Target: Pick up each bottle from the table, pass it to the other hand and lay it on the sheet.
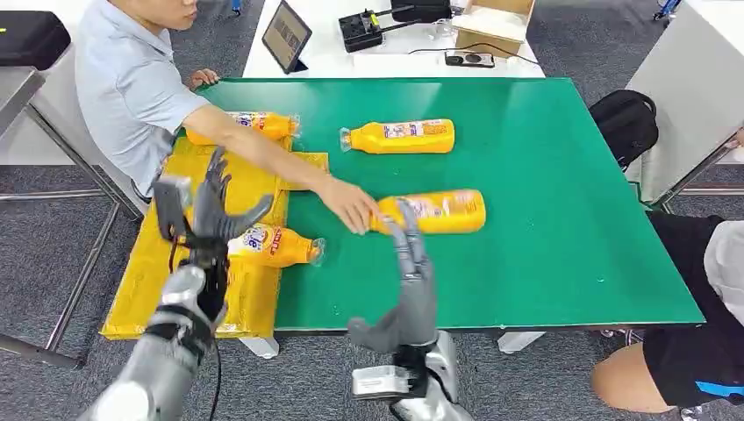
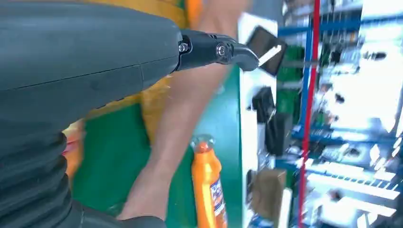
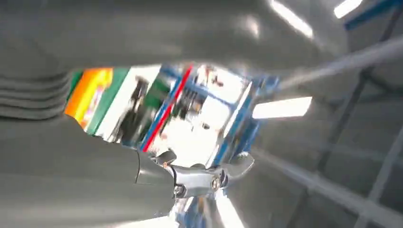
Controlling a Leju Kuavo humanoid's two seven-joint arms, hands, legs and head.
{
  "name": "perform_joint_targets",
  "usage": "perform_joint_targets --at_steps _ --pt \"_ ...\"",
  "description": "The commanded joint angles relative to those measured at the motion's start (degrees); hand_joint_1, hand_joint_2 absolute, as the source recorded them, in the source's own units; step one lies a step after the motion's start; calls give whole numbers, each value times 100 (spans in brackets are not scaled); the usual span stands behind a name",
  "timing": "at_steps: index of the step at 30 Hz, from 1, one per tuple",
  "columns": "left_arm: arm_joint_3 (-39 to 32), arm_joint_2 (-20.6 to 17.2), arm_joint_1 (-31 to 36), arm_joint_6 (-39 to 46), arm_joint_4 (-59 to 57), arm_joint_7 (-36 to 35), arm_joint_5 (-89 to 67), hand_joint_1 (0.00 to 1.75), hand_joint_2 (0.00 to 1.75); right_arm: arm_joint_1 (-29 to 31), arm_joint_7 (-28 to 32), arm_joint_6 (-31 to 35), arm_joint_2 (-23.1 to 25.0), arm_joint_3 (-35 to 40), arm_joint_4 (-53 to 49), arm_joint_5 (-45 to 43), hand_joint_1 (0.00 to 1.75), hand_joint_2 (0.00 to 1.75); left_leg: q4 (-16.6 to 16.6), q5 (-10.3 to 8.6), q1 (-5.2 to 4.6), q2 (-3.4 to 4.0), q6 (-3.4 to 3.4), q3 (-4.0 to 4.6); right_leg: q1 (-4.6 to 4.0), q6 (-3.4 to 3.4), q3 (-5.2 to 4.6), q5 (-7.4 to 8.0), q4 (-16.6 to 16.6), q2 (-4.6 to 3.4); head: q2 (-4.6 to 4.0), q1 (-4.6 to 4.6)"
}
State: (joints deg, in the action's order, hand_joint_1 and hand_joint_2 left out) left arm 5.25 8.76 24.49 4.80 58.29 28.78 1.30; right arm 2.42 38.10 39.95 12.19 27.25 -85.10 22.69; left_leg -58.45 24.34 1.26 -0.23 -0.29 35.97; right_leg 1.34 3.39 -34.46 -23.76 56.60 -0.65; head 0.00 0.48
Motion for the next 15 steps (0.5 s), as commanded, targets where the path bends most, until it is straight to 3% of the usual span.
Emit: perform_joint_targets --at_steps 1,3,8,11,15 --pt "-56 246 -2189 828 2578 244 395 0 175 -745 190 5 205 -1756 -463 -104 0 175 8 12 -6 11 9 -25 3 -8 22 -6 -10 -5 0 -2" --pt "-33 239 -2283 878 2646 274 364 0 175 -807 190 5 61 -1796 -436 -258 0 175 10 18 -2 3 7 -31 -2 -11 33 -9 -15 4 0 -2" --pt "89 228 -2938 1329 3326 606 -219 0 175 -121 190 5 -292 -2204 2001 415 0 175 20 20 4 22 8 -53 -8 -16 50 -3 -31 -16 0 -2" --pt "339 205 -2967 1356 3435 552 -540 0 175 380 169 5 -402 -2482 2782 666 0 175 10 12 4 10 2 -26 -6 -7 24 1 -19 -5 0 -4" --pt "573 179 -2868 1821 3355 406 -1267 0 175 1041 -623 -102 -644 -2250 3455 1254 0 175 9 9 0 7 11 -31 -4 -11 35 1 -19 -5 0 -2"
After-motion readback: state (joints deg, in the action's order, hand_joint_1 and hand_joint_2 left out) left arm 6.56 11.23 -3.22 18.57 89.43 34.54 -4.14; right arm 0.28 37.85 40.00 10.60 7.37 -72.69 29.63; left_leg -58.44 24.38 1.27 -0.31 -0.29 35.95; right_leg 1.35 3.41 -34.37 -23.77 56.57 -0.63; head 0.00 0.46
